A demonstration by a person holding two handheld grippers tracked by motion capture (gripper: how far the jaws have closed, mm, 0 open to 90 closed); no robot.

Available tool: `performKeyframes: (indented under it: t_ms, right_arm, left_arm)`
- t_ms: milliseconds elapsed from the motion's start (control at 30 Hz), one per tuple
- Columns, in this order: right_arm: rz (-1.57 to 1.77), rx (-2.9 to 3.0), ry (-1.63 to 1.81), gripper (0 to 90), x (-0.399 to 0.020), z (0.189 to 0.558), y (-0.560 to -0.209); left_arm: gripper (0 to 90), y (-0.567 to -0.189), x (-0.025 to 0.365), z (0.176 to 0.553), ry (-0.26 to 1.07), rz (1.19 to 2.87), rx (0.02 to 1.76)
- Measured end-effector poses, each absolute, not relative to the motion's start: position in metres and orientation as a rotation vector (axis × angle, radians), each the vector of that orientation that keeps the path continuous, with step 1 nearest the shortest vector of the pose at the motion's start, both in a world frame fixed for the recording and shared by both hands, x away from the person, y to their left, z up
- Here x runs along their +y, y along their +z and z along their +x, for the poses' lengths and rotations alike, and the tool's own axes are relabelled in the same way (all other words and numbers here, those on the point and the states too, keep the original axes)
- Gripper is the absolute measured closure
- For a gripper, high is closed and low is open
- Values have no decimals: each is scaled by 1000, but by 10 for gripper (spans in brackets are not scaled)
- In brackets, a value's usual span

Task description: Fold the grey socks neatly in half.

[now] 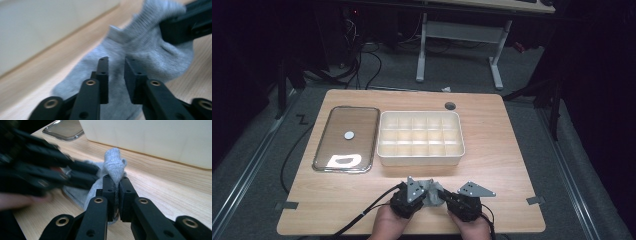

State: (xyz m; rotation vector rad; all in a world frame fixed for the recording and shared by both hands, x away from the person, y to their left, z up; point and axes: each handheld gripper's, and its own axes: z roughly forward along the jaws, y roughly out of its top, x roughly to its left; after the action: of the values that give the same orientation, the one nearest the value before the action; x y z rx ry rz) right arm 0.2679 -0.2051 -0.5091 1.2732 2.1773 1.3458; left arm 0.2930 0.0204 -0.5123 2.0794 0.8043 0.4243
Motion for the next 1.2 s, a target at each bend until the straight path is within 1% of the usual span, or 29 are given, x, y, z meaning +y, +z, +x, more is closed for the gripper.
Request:
performKeyframes:
  t_ms: [67,100,233,300,467,567,733,900,1000,1200]
  right_arm:
    - [1284,2178,1338,862,-206,268,-509]
    - [1282,2178,1335,862,-206,268,-509]
    - [1289,2186,1295,861,-205,269,-511]
    - [1295,2191,1266,861,-204,269,-510]
    - [1323,2198,1228,860,-199,272,-509]
    - [1318,2207,1189,859,-195,271,-507]
    - [1314,2221,1128,858,-192,271,-503]
    - [1308,2226,1108,857,-193,273,-497]
    - [1301,2226,1103,856,-192,272,-494]
    - [1314,2229,1103,856,-192,272,-497]
  left_arm:
    - [683,-510,40,293,435,2055,801]
    - [681,-510,51,293,453,2045,812]
    - [775,-520,96,297,472,1997,901]
    - [802,-522,105,300,439,1997,926]
    - [781,-524,101,301,435,2049,868]
    - [780,-529,97,301,405,2093,855]
    - [780,-531,93,302,392,2114,846]
    - [777,-532,89,305,384,2111,846]
    - [779,-530,94,315,426,2072,895]
    - [780,-530,84,323,395,2090,881]
